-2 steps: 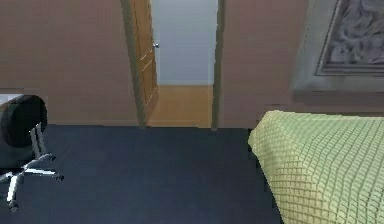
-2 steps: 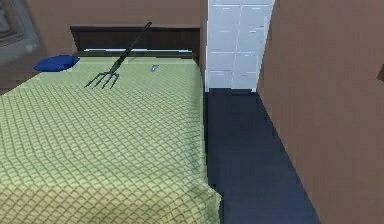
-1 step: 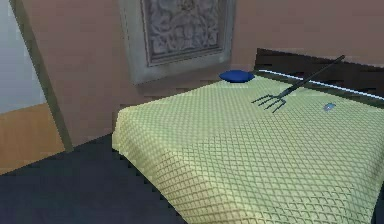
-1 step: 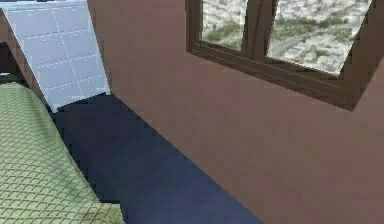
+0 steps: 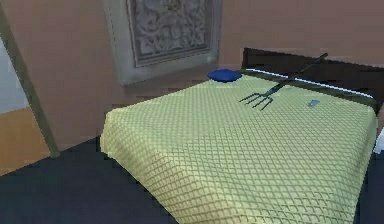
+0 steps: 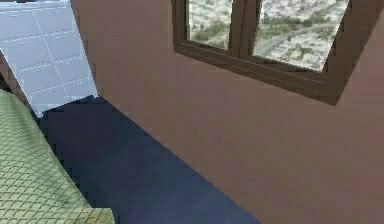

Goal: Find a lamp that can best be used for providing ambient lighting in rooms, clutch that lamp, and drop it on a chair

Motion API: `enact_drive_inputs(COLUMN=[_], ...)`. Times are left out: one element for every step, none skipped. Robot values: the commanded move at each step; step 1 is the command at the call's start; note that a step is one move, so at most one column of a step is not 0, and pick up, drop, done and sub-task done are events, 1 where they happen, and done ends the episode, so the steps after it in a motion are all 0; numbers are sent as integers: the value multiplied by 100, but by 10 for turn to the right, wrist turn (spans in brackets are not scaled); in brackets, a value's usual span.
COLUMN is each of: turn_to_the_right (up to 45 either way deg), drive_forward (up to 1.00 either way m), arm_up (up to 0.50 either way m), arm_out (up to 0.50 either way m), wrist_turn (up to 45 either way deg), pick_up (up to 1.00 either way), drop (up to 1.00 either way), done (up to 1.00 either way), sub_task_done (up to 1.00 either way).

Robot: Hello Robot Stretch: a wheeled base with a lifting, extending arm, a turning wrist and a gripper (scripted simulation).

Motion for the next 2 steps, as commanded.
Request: enact_drive_inputs(turn_to_the_right=[0, -450], drive_forward=[10, 0], arm_up=[0, 0], arm_out=[0, 0], wrist_turn=[0, 0], pick_up=[0, 0], drop=[0, 0], done=[0, 0], sub_task_done=[0, 0])
